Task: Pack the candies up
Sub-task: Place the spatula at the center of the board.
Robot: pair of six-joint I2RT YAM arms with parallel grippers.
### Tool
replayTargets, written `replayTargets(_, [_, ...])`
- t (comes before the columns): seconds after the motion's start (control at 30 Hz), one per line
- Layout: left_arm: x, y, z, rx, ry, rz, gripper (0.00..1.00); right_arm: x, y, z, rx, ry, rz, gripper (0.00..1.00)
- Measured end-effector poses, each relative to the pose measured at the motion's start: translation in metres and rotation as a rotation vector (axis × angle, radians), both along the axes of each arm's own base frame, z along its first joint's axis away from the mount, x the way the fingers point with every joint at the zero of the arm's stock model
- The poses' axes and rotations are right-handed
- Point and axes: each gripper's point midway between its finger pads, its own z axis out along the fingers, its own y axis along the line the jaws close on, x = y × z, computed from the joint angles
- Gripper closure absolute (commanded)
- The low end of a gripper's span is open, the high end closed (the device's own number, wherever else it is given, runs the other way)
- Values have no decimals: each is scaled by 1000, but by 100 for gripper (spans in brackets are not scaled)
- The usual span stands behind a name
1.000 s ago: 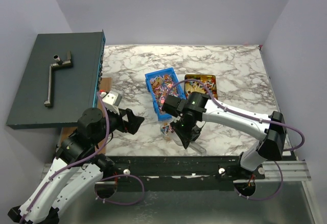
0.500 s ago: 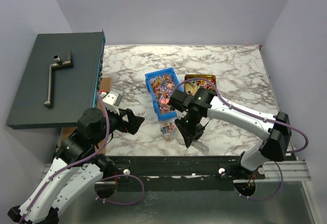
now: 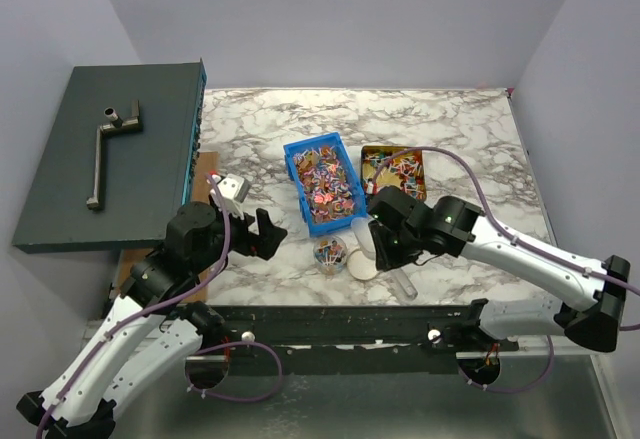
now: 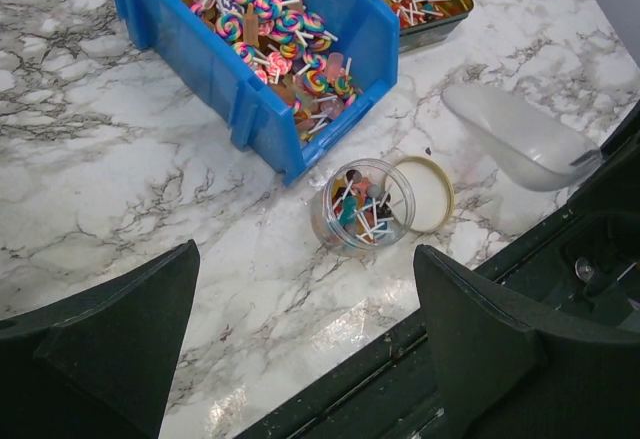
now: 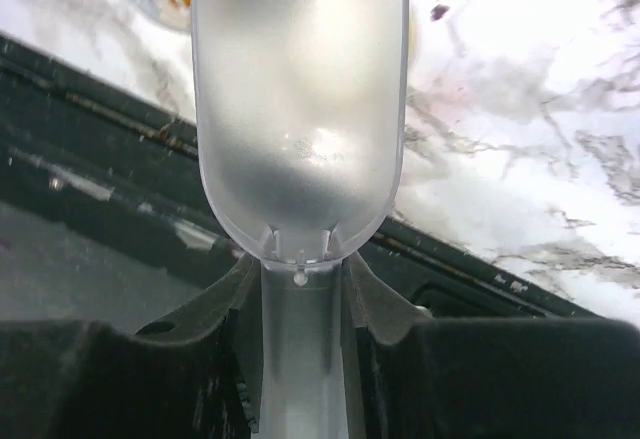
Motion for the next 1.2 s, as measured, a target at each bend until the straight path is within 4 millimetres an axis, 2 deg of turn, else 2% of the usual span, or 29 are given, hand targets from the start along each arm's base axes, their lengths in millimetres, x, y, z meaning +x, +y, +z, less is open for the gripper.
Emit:
replayTargets(0.2, [3,-1,-6,19,18,4,10,22,-17,6,40,-171,-128,99])
replayTargets(0.33, [5,0,-7,27,19,11,10,37,-27,8,50,-267,-207,94])
replayTargets(0.57, [10,0,-14,54,39,24,10,59,-55,4,19,-437,-324,99])
replayTargets(0.8, [12,-1,-19,68,55,28,10,85,-72,14,26,-575,-425,99])
replayTargets(1.2, [13,-1,-20,70,57,28,10,146,-137,-5,-10,-628,-681,100])
